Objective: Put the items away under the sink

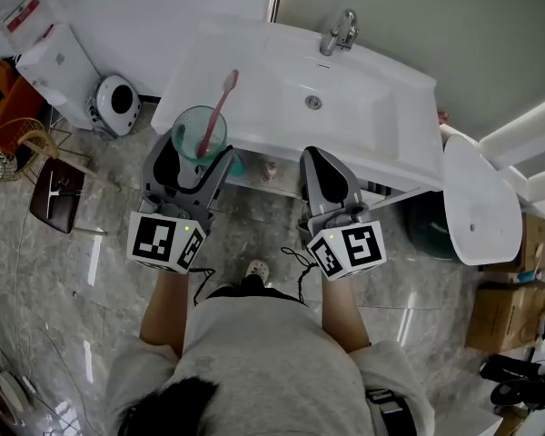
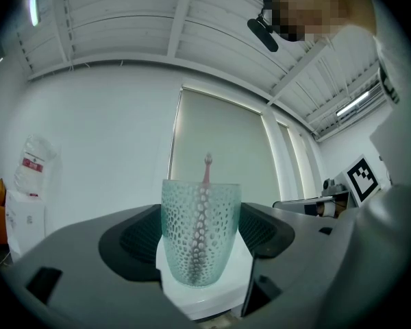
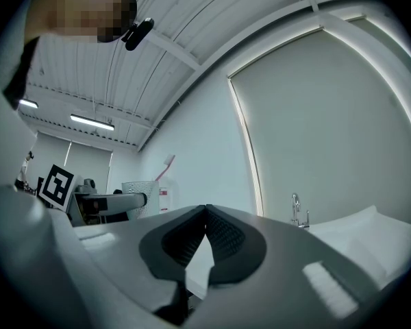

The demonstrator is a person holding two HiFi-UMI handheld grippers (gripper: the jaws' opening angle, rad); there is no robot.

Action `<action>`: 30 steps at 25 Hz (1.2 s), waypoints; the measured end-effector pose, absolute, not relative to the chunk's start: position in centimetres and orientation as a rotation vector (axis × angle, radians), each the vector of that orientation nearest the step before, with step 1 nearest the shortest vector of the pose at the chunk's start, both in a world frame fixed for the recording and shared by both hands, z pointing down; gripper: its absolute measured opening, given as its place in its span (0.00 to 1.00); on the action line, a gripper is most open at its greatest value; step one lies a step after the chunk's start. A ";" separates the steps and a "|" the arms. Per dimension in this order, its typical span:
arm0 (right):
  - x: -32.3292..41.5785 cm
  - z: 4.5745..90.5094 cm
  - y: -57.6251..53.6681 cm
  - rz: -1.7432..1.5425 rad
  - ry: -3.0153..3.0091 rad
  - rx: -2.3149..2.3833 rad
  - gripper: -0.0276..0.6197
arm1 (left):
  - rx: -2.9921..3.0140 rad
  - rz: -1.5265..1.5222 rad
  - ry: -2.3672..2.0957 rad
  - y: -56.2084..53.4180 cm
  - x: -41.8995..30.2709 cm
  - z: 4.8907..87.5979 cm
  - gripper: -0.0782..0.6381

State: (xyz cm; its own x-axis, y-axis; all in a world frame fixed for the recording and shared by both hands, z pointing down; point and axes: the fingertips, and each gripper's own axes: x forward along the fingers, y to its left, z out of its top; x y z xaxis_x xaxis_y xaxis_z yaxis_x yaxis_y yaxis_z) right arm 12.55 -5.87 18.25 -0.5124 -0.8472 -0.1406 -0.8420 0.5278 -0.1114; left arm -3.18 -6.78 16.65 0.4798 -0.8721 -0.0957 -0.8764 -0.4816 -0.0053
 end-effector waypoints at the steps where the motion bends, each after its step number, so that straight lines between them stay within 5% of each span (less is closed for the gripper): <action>1: 12.5 18.2 -5.8 -0.044 2.583 -1.451 0.06 | -2.660 0.126 1.565 -6.7 -3.3 16.5 0.59; 30: 9.7 19.2 3.2 -0.055 2.510 -1.626 0.06 | -2.763 0.170 1.447 1.0 -6.9 17.3 0.59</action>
